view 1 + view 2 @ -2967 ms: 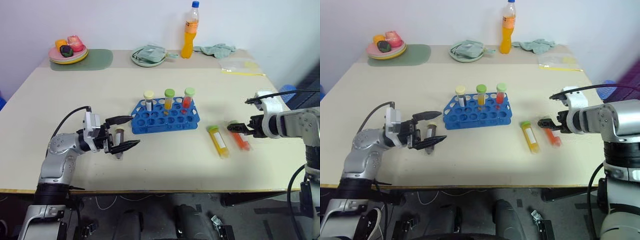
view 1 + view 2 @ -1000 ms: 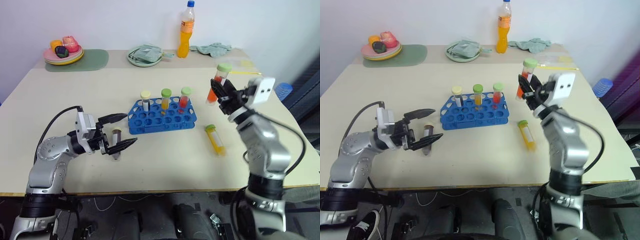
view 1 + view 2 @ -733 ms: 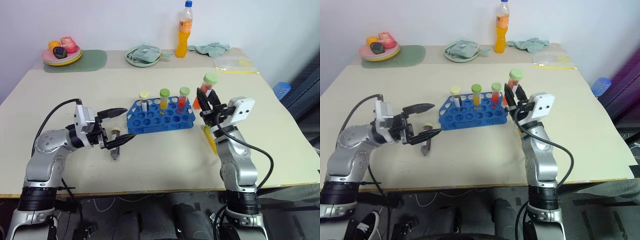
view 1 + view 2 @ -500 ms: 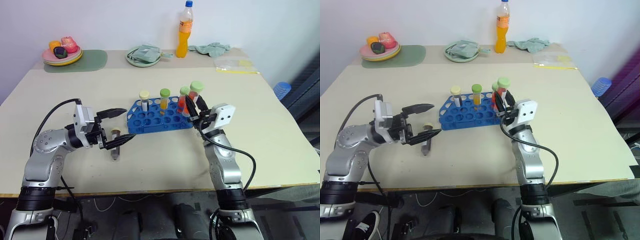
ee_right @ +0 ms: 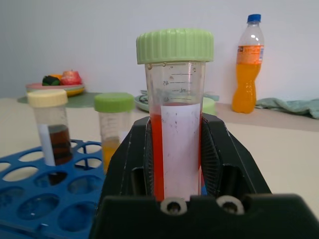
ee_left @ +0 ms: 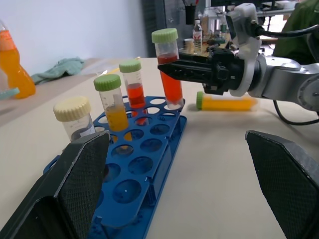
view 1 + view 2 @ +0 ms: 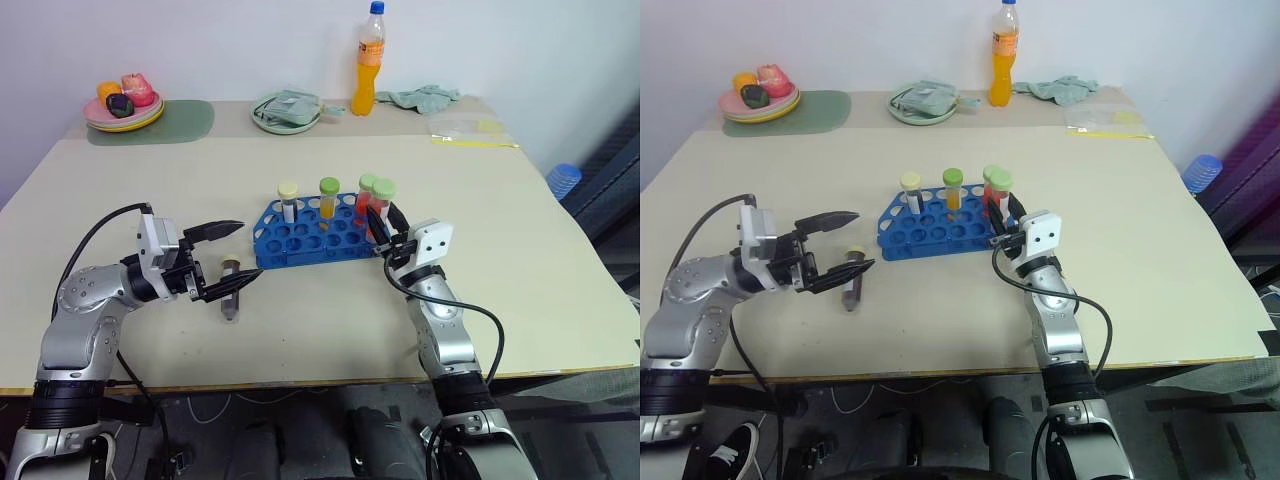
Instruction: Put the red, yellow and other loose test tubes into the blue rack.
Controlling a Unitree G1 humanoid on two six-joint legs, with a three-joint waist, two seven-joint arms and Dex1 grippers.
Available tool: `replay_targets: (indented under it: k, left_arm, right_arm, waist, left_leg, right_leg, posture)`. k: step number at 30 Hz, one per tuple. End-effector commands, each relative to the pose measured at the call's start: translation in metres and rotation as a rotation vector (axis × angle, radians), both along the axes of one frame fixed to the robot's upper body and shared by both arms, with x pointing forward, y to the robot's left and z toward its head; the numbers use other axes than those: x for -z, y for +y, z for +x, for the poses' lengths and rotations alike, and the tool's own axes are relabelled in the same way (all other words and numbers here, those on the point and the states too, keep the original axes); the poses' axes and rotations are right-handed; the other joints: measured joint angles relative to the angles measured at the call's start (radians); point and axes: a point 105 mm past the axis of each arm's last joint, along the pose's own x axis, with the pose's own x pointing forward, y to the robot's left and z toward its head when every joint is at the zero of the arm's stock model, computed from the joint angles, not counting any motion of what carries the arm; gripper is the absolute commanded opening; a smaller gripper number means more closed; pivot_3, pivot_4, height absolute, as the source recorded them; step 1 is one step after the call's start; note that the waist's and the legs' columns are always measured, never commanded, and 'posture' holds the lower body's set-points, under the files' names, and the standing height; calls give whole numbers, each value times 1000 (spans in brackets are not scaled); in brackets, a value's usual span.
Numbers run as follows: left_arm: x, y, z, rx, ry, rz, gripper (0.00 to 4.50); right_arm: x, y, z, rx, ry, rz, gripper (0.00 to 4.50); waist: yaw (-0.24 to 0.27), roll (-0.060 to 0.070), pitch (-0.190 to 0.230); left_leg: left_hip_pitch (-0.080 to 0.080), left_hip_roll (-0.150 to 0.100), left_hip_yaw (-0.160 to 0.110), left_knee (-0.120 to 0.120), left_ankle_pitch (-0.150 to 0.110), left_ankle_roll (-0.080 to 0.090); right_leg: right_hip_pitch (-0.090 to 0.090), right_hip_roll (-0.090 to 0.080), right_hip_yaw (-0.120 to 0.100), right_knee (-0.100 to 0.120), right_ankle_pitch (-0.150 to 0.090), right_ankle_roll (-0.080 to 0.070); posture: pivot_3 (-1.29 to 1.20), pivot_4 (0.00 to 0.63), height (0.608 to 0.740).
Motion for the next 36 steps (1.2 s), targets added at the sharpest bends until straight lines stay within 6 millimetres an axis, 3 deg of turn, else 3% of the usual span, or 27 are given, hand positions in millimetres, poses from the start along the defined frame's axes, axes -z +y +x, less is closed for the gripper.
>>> replay_targets:
  k: [1,14,22,29,32,36]
  left_arm:
    - [-13,-1,-4,12,-48,4,4500]
    - [-17,-1,-4,-1,-51,13,4500]
    - [-20,-3,-3,-6,-52,12,4500]
    - [-21,-5,-3,-3,-51,14,4500]
    - [-19,-5,-3,-4,-49,11,4500]
    - [-15,-5,-4,-5,-42,1,4500]
  right_arm:
    - [-10,0,2,10,-49,-17,792]
    - [-10,14,-1,-36,-42,-15,792]
    - [-6,11,0,-51,8,63,792]
    - [-9,3,2,-26,-1,71,4241]
    - [-20,-8,-2,-26,-15,99,4384]
    - [-40,-37,-11,2,16,132,4384]
  waist:
    - [0,0,0]
    - [-1,0,0]
    - [-1,0,0]
    - [0,0,0]
    - [1,0,0]
    - [4,0,0]
  left_leg:
    - [0,0,0,0,0,0]
    - [1,0,0,0,0,0]
    - [1,0,0,0,0,0]
    - [1,0,0,0,0,0]
    - [1,0,0,0,0,0]
    - [1,0,0,0,0,0]
  right_leg:
    - [0,0,0,0,0,0]
    - [1,0,0,0,0,0]
    - [1,0,0,0,0,1]
    - [1,0,0,0,1,2]
    - [1,0,0,0,1,2]
    - [1,-1,0,0,1,2]
  posture:
    - [0,150,740]
    - [0,150,740]
    - [0,150,740]
    - [0,150,740]
    - [0,150,740]
    - [0,150,740]
